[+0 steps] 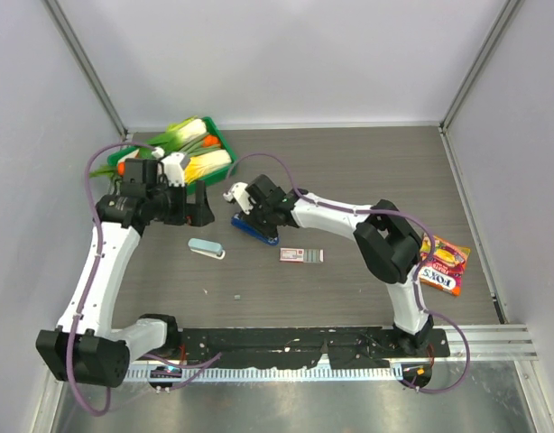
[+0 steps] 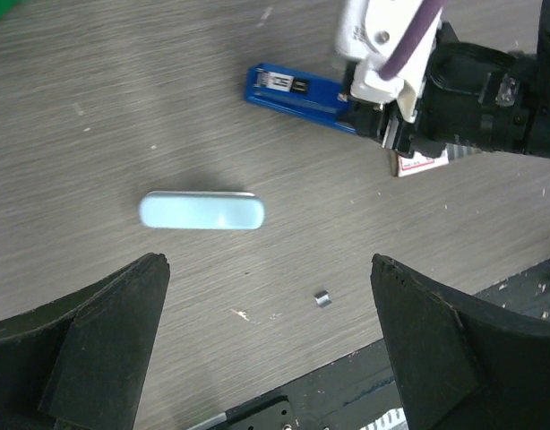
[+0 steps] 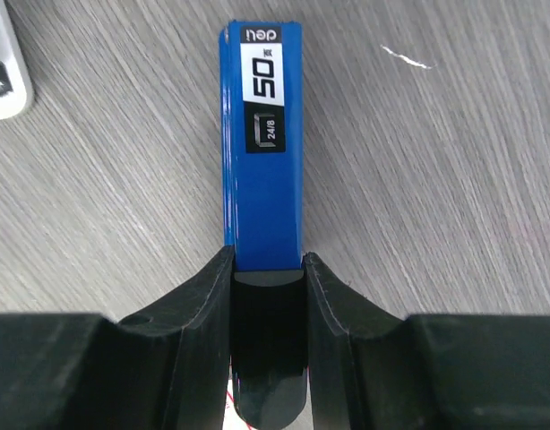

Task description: Unload the staples from the stapler

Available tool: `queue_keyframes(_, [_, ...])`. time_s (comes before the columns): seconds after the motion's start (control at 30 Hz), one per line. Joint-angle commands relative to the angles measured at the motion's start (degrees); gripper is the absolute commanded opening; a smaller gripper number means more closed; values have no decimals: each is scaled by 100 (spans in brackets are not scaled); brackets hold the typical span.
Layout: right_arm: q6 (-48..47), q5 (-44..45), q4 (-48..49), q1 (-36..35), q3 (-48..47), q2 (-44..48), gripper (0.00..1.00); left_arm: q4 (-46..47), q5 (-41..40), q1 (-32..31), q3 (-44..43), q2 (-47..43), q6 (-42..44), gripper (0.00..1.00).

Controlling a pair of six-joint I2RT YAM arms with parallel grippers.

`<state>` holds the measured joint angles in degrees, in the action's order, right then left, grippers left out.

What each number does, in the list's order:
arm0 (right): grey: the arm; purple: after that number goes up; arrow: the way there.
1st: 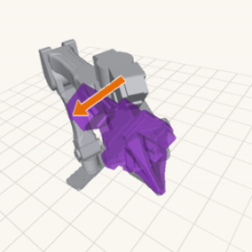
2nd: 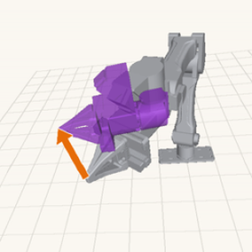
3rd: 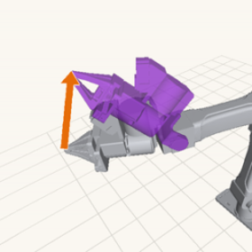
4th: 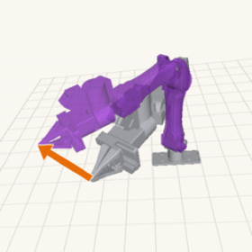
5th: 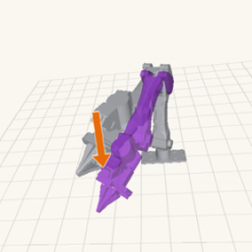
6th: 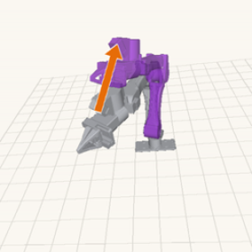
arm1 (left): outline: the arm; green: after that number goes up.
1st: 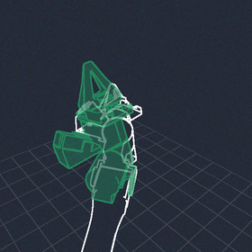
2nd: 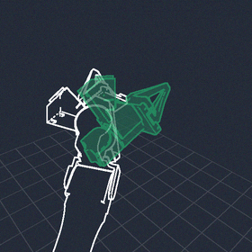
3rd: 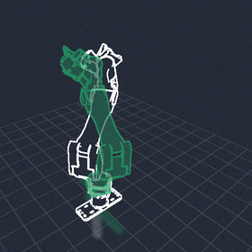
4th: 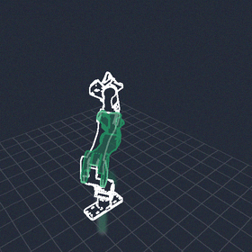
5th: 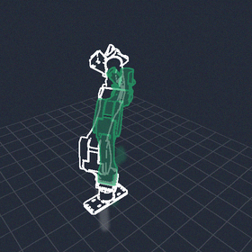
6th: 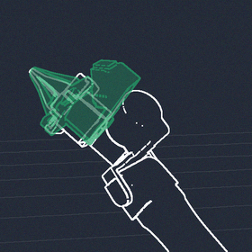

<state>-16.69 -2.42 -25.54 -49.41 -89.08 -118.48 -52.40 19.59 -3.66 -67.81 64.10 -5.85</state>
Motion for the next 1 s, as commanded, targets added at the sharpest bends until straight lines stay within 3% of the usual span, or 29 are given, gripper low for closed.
queue_keyframes(0.0, [1008,-180,1611,36,495,1192,1,362,-114,-503,-329,260,-30,100])
queue_keyframes(0.13, [1948,-171,3506,45,1505,1888,1,555,53,-697,-426,604,-22,100])
queue_keyframes(0.43, [4197,215,6091,177,3220,2794,1,1441,658,-978,-31,938,242,100])
queue_keyframes(0.7, [5359,751,7255,274,4021,3199,1,1654,1520,-1181,268,1079,732,100])
queue_keyframes(0.97, [6325,576,7959,528,4267,3138,1,1689,1644,-1312,216,1324,1182,100])
